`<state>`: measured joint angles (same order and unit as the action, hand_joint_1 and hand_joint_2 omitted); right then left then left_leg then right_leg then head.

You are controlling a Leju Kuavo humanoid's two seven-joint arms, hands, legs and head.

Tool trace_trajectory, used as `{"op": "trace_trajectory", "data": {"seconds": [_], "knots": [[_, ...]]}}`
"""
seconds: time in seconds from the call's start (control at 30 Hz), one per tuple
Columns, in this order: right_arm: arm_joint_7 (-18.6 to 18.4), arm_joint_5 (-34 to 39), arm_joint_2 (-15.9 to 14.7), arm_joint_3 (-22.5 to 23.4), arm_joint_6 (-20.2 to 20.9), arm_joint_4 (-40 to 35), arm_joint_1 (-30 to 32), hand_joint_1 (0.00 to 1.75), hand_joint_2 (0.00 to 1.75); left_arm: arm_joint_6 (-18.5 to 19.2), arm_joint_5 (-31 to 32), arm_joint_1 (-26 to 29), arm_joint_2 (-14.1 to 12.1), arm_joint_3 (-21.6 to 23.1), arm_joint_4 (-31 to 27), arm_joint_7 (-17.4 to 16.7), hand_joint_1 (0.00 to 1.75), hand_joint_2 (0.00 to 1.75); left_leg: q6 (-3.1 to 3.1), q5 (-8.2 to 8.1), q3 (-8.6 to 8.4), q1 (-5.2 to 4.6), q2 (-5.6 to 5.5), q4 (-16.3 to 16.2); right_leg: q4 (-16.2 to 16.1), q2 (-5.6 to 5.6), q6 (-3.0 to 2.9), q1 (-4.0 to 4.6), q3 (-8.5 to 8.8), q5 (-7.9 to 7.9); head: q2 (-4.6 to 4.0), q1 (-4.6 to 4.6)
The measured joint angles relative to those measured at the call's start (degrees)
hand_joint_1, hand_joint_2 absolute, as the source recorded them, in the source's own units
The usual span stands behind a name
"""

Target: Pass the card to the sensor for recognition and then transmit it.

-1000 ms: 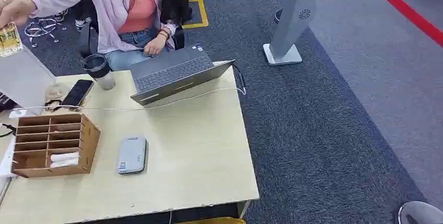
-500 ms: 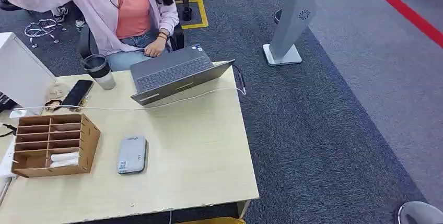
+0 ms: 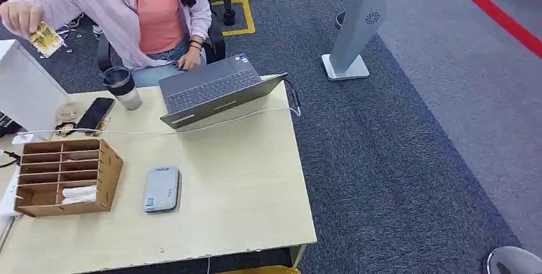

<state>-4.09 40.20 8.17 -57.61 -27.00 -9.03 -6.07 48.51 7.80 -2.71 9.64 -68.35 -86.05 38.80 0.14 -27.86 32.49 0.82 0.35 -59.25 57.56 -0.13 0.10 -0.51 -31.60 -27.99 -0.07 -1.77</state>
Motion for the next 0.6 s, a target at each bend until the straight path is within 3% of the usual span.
{"op": "trace_trajectory", "data": {"seconds": [0.1, 0.27, 0.6], "knots": [[0.0, -0.2, 0.0, -0.5, 0.2, 0.0, -0.1, 0.00, 1.75, -2.8, 1.9, -0.9, -0.4, 2.2, 0.0, -1.0, 0.00, 1.75, 0.00, 0.02, 0.00, 0.00, 0.00, 0.0, 0.0, 0.01, 0.03, 0.00, 0.00, 0.04, 0.00, 0.04], [-0.9, -1.8, 0.0, -3.1, 1.7, 0.3, -0.7, 0.00, 1.75, -19.7, 15.2, -7.1, -3.0, 16.5, 1.0, -6.6, 0.00, 1.75, -0.02, 0.10, 0.01, 0.00, 0.01, 0.0, 0.0, 0.07, 0.03, 0.00, -0.03, 0.12, 0.00, 0.00], [-1.4, -3.1, 0.0, -5.3, 3.6, 0.3, -1.3, 0.00, 1.75, -33.0, 26.3, -12.9, -4.5, 28.0, 4.2, -11.8, 0.00, 1.75, 0.00, 0.18, 0.02, 0.00, 0.06, 0.0, 0.0, 0.08, -0.03, 0.00, -0.08, 0.22, 0.00, 0.02]]}}
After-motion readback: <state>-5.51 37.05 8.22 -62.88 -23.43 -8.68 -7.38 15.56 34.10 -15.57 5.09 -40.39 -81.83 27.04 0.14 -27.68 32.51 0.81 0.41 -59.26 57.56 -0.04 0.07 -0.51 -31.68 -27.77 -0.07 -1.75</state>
